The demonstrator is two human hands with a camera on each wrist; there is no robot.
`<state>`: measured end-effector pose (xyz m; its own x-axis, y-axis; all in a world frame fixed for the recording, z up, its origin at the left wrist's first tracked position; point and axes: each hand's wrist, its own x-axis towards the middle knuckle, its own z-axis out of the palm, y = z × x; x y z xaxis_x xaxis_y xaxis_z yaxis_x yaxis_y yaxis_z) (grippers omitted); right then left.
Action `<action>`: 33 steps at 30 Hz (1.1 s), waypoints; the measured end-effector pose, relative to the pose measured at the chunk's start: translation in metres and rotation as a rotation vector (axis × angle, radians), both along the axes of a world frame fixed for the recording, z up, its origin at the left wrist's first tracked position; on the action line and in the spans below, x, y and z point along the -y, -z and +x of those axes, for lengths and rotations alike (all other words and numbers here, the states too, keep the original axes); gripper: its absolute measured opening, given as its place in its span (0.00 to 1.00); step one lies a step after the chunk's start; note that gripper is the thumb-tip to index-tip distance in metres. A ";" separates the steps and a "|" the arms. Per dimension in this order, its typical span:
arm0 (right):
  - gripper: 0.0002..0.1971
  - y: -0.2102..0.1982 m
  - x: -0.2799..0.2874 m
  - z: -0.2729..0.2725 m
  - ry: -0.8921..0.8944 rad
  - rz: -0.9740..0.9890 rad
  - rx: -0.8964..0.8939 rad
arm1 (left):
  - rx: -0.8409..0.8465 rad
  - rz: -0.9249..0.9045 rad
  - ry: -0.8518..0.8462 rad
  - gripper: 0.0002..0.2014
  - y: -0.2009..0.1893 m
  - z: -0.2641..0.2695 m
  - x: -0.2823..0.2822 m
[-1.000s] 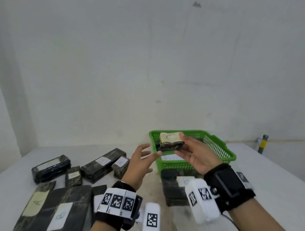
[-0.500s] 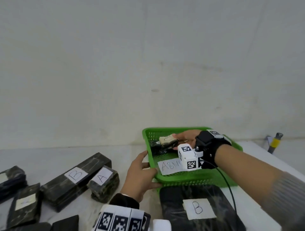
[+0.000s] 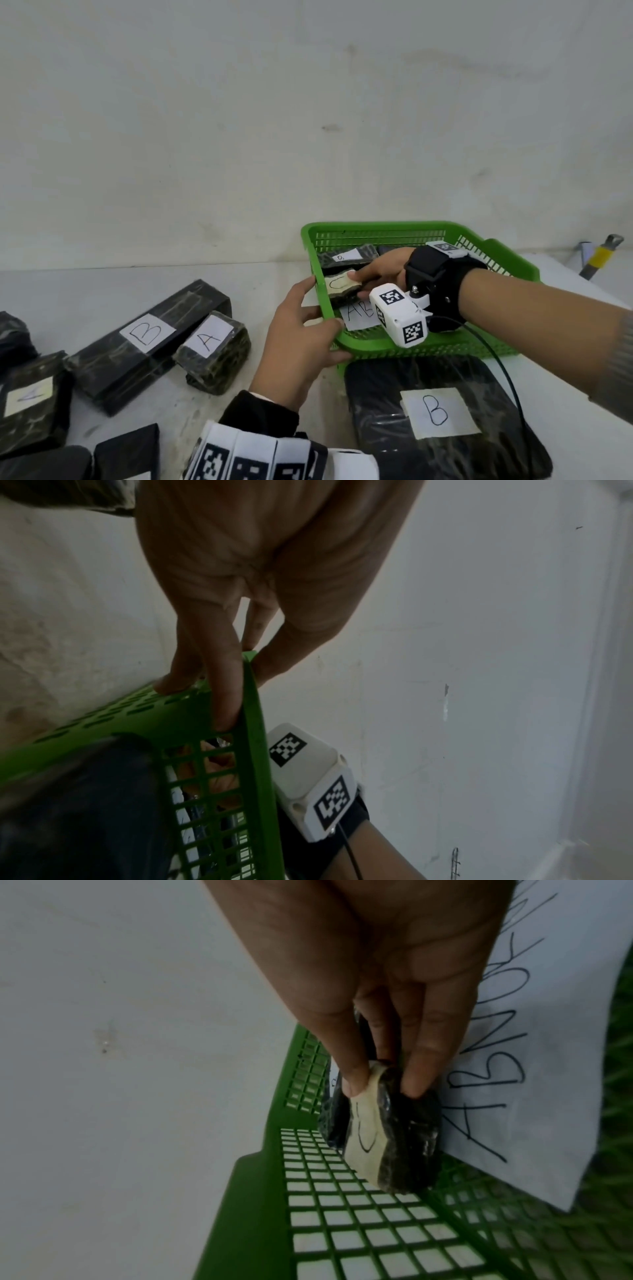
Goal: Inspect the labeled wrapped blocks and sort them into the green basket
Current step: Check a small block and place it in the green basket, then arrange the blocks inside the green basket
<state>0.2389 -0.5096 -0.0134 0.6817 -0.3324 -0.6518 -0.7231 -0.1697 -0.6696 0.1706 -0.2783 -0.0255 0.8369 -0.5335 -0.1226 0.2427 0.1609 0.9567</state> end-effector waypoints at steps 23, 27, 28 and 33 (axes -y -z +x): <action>0.08 -0.067 -0.019 -0.049 0.146 -0.036 0.267 | 0.127 0.174 -0.125 0.16 0.000 -0.013 -0.023; 0.07 -0.092 -0.076 -0.075 0.197 0.115 0.517 | 0.273 0.296 -0.266 0.09 -0.012 -0.035 -0.072; 0.05 -0.094 -0.096 -0.080 0.171 0.143 0.555 | 0.293 0.307 -0.284 0.08 -0.016 -0.040 -0.083; 0.10 -0.073 -0.191 -0.074 0.038 0.128 0.627 | 0.460 0.455 -0.447 0.04 -0.023 -0.063 -0.148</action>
<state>0.1645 -0.3187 0.0597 0.9358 -0.3097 -0.1687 -0.1909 -0.0429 -0.9807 0.1081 -0.1302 -0.0024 0.9799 -0.1149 0.1628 -0.1893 -0.2820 0.9406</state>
